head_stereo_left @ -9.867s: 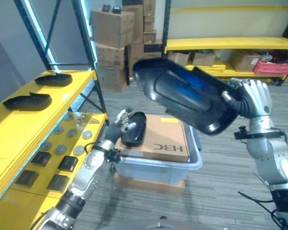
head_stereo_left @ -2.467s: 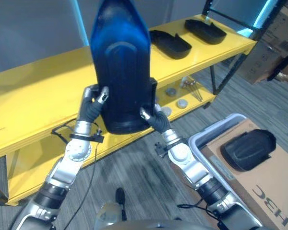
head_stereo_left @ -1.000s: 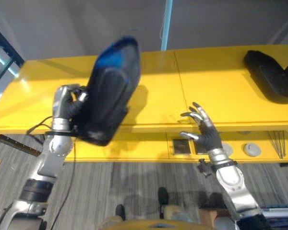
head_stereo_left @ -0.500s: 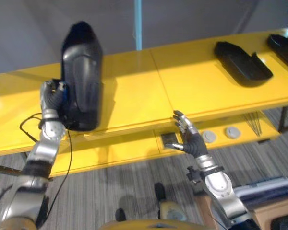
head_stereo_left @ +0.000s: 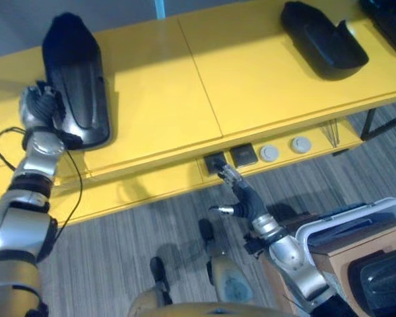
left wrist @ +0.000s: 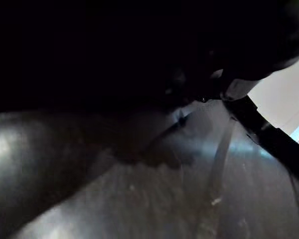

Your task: Move parts from the plastic box to the shelf.

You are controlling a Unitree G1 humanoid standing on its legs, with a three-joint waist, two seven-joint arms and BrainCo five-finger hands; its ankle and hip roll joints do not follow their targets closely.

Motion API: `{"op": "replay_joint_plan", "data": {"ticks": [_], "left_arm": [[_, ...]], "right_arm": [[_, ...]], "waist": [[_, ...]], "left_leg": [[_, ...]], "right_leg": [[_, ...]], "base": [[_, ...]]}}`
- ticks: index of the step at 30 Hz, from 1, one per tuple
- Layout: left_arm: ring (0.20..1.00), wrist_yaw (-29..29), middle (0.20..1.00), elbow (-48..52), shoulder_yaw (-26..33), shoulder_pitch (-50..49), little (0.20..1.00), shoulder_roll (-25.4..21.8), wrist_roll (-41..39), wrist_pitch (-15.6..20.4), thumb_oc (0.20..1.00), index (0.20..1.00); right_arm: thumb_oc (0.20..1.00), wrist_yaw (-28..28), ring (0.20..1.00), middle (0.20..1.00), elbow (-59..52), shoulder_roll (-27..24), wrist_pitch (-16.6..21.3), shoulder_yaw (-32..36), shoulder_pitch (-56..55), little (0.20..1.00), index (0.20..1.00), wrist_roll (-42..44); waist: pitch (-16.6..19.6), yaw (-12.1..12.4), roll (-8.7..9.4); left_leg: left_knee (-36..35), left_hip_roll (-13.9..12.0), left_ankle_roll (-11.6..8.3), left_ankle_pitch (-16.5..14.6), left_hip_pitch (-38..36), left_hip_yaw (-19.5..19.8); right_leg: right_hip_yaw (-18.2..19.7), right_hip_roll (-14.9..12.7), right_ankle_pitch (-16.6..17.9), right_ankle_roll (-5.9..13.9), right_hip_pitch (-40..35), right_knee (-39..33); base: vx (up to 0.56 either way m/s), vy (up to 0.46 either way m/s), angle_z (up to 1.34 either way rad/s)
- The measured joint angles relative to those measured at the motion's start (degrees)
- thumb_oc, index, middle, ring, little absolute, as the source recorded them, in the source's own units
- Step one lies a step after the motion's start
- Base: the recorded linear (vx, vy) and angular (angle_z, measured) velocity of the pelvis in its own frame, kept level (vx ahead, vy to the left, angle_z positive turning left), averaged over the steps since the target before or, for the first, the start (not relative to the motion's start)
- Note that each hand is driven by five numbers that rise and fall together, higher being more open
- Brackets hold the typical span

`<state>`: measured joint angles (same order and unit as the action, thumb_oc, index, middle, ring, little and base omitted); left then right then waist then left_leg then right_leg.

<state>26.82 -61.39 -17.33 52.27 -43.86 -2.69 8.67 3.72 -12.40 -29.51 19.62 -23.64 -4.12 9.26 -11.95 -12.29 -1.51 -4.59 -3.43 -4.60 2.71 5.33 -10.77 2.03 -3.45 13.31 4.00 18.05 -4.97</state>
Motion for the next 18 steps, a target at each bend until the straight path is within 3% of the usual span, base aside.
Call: {"op": "replay_joint_plan", "data": {"ticks": [10,18], "left_arm": [[0.200,-1.5,0.200,-0.9,-0.9,2.1,0.200,-1.4,3.0,-2.1,0.200,0.200],[0.200,-2.4,0.200,-0.5,-0.9,2.9,0.200,2.0,2.7,-2.6,0.200,0.200]], "right_arm": [[1.000,0.0,1.000,1.000,0.0,-0.4,0.7,1.6,0.4,1.000,1.000,0.5],[1.000,0.2,1.000,1.000,0.0,-0.4,0.7,1.7,0.3,1.000,1.000,0.4]], "waist": [[-1.3,0.8,-0.04],[-2.7,0.7,0.03]], "left_leg": [[0.0,-0.3,-0.10,0.0,0.1,1.0],[-0.3,0.0,-0.28,0.2,0.6,1.4]], "right_leg": [[-1.0,0.2,0.4,-0.54,-0.3,0.2],[-1.3,-0.3,0.0,-0.11,-0.1,-0.2]], "base": [[0.00,-0.014,0.03],[-0.01,-0.009,0.04]]}}
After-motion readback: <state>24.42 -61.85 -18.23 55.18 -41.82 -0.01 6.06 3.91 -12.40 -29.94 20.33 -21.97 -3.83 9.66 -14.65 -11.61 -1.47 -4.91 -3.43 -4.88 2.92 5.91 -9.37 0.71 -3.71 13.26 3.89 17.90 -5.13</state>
